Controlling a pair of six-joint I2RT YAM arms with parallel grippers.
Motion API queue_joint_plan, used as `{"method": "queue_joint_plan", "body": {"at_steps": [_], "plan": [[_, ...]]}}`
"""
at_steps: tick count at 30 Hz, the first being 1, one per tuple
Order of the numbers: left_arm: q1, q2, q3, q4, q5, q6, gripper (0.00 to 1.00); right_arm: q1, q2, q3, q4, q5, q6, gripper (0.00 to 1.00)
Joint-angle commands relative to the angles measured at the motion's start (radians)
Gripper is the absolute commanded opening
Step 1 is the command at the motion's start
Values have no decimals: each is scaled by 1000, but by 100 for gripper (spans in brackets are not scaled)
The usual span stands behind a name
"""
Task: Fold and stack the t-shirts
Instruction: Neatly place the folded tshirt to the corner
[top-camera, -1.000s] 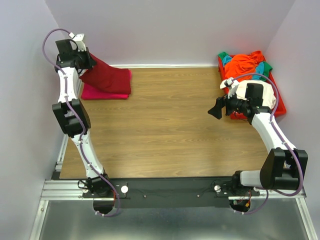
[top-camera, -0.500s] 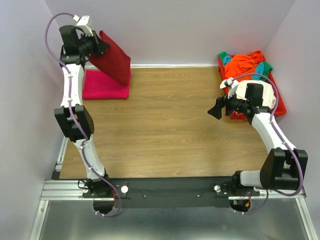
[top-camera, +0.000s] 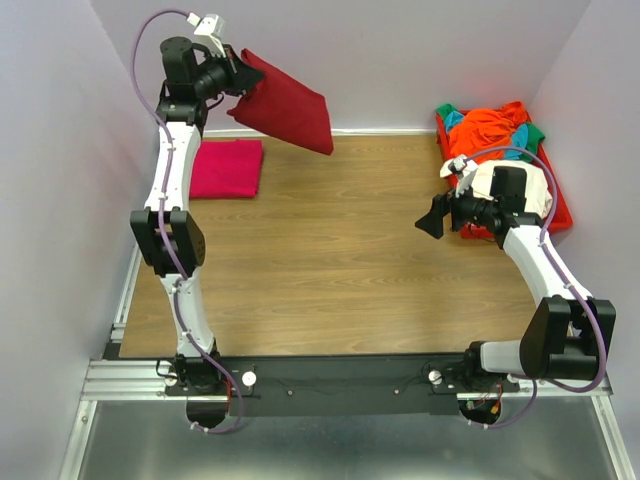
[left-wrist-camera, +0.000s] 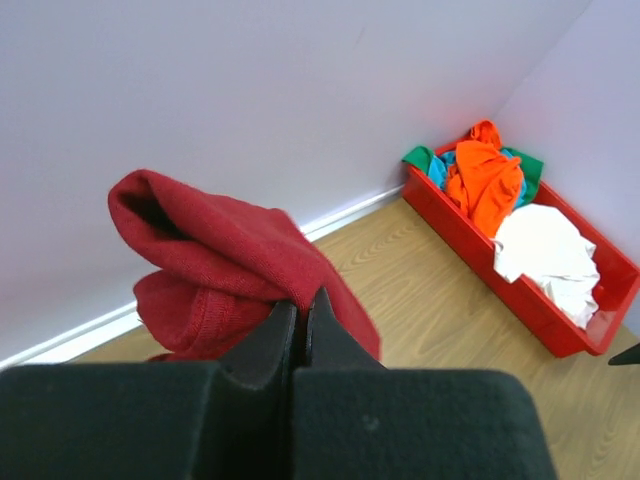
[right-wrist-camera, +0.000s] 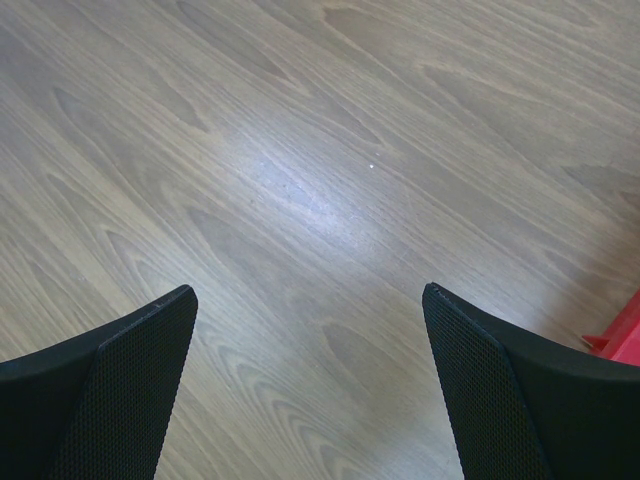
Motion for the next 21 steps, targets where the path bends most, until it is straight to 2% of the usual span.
{"method": "queue_joint_plan", "body": {"at_steps": [1, 7, 12, 21], "plan": [[-12, 50, 29, 77, 34, -49, 0, -7, 1, -2, -10, -28, -11, 100], [-17, 116, 40, 100, 85, -85, 0, -7, 5, -3, -11, -26, -15, 100], [-53, 109, -1, 103, 93, -66, 0, -7, 20, 0, -19, -38, -16, 100], [-53, 135, 21, 103, 122, -78, 0, -7, 26, 3, -22, -37, -21, 100]]}}
